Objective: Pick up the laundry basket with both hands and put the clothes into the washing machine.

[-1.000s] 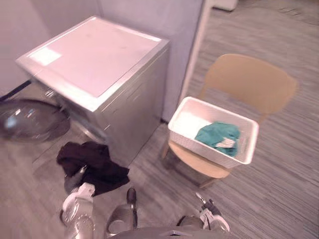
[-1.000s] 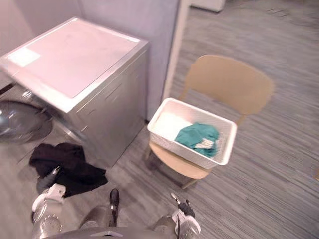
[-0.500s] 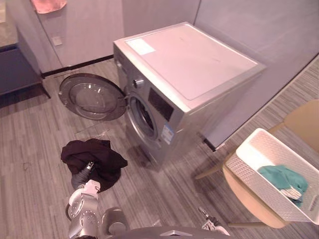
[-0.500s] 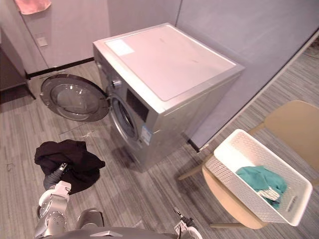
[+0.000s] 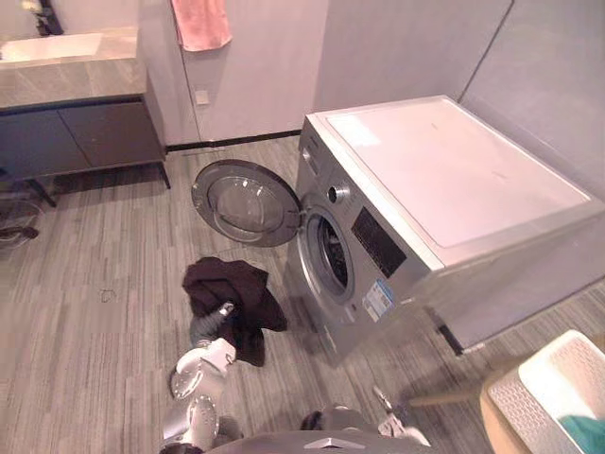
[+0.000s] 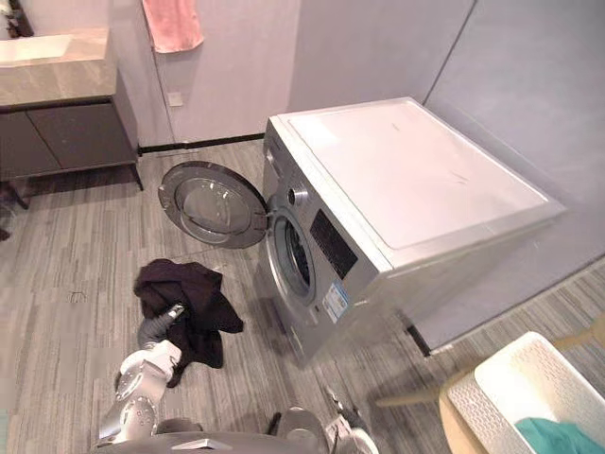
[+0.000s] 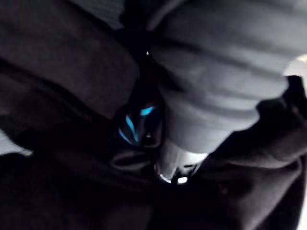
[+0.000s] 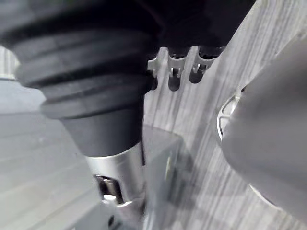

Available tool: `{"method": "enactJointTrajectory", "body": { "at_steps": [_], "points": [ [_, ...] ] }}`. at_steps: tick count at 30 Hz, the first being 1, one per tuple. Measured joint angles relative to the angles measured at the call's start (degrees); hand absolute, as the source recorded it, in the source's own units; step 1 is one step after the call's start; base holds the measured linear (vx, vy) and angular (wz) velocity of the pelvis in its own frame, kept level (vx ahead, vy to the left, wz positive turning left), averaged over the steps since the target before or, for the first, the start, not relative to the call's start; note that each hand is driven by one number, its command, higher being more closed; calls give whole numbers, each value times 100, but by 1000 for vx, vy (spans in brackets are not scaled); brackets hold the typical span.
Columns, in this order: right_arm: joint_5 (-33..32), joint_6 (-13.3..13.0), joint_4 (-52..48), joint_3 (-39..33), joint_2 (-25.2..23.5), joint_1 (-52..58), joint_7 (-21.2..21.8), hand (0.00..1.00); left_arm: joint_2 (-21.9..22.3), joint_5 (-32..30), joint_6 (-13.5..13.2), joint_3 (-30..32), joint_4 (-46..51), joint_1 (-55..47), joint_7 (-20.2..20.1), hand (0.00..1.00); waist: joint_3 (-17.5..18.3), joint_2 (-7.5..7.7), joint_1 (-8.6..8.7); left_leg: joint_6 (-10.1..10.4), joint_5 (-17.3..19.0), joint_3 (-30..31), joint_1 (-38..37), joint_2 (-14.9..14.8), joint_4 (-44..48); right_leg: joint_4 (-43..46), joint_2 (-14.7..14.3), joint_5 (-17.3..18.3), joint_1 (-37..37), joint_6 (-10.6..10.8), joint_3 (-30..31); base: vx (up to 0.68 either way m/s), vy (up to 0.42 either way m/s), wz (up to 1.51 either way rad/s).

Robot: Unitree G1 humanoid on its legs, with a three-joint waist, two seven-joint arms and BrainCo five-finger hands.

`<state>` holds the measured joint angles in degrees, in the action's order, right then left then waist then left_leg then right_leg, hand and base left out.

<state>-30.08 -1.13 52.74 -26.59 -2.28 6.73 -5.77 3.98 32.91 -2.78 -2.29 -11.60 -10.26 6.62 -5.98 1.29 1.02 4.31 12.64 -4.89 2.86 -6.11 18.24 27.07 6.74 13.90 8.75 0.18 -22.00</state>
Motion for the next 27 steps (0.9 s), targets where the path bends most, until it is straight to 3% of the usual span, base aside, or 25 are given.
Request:
{"method": "enactJointTrajectory", "body": {
  "at_steps": [3,5,8,10,11,12,13,15,16,17,18,20,21,22,23,24,27],
  "points": [
    [0,20,7,-91,-2,268,-55,0,-22,-59,35,-272,0,155,-81,100,43,-99,111,-24,131,51,-105,-147,-19,-310,-195,23,-252,-31,-132,277,-63,5],
    [3,37,-1,-155,0,454,-65,0,-38,-62,55,-533,2,192,-218,100,97,-207,259,3,443,35,-59,-338,659,-419,-327,186,-580,-32,-244,242,20,10],
    [7,38,-23,-157,14,534,-66,0,-39,-56,113,-684,98,167,-332,100,133,-290,313,26,430,77,425,-460,2175,-425,-398,359,-879,58,-172,230,68,-6],
    [6,33,-45,-10,119,530,-67,0,-37,-56,123,-595,234,118,-342,100,96,-427,171,262,-317,296,979,-663,3834,-468,-569,406,-1183,83,110,254,124,-58],
    [11,31,-85,114,141,532,-70,0,-37,-56,124,-494,236,86,-337,100,78,-462,116,258,-606,296,1014,-672,4088,-541,-594,405,-1297,79,249,242,119,-98],
    [12,31,-271,427,165,524,-74,0,-40,-55,123,-282,243,1,-330,100,50,-313,12,129,-1187,243,1160,-710,4624,-782,-592,379,-1600,43,539,255,112,-113],
    [53,20,-470,643,195,449,-76,0,-51,-54,122,-206,247,-84,-321,100,60,-350,-60,-156,-729,180,1325,-770,4953,-895,-591,368,-1737,42,841,290,160,-116],
    [130,14,-695,1005,222,165,-83,0,-60,-52,124,-127,247,-161,-313,100,56,-366,-120,-292,-145,200,1676,-888,4673,-1024,-519,337,-1806,98,1268,255,218,-123],
    [124,4,-717,1352,172,-100,-83,0,-53,-49,125,-108,246,-227,-287,100,60,-267,-181,-280,67,284,1815,-930,3932,-1089,-369,308,-1793,153,1593,185,204,-138],
    [122,2,-739,1500,112,-199,-82,0,-55,-50,126,-111,239,-259,-260,100,66,-212,-214,-269,82,389,1796,-923,3398,-1111,-278,309,-1765,161,1774,232,309,-137],
    [46,-70,-725,1428,-32,-265,-371,0,-41,-49,125,-116,235,-311,-193,100,100,-161,-275,-251,61,680,1737,-915,2504,-1160,-163,320,-1732,228,2051,193,346,-142],
    [47,-157,-716,1476,96,-232,-409,0,-35,-51,128,-133,144,-413,-143,100,196,-235,-292,-154,-177,2004,1457,-820,803,-1125,55,555,-1556,655,2802,312,655,-159],
    [60,-157,-689,1477,133,-236,-403,0,-32,-52,146,-145,106,-438,-125,100,259,-298,-295,-121,-246,2293,1364,-771,567,-1095,102,641,-1506,802,2991,325,772,-143],
    [83,-135,-568,1501,137,-273,-355,0,-40,-52,157,-151,-22,-465,-100,100,379,-346,-298,1005,-317,2434,1292,-597,649,-1065,267,786,-1485,1003,3391,280,582,-109],
    [117,-76,-316,1588,-63,-291,-267,0,-161,-51,167,-11,-213,-445,-60,100,498,-6,-242,870,-51,2090,1357,-242,963,-1090,552,793,-1459,1019,3858,335,639,-79],
    [146,-9,-135,1751,-95,-315,-167,0,-203,-52,165,27,-298,-424,-34,100,556,123,-186,822,12,2003,1409,-79,1127,-1083,576,577,-1446,1054,3942,218,329,-29],
    [131,10,67,1511,-106,-278,-59,0,-305,-57,165,-188,-288,-384,-44,100,609,106,-145,570,158,1762,1410,225,1285,-1292,931,-378,-1436,1204,3950,196,404,-13]
  ]
}}
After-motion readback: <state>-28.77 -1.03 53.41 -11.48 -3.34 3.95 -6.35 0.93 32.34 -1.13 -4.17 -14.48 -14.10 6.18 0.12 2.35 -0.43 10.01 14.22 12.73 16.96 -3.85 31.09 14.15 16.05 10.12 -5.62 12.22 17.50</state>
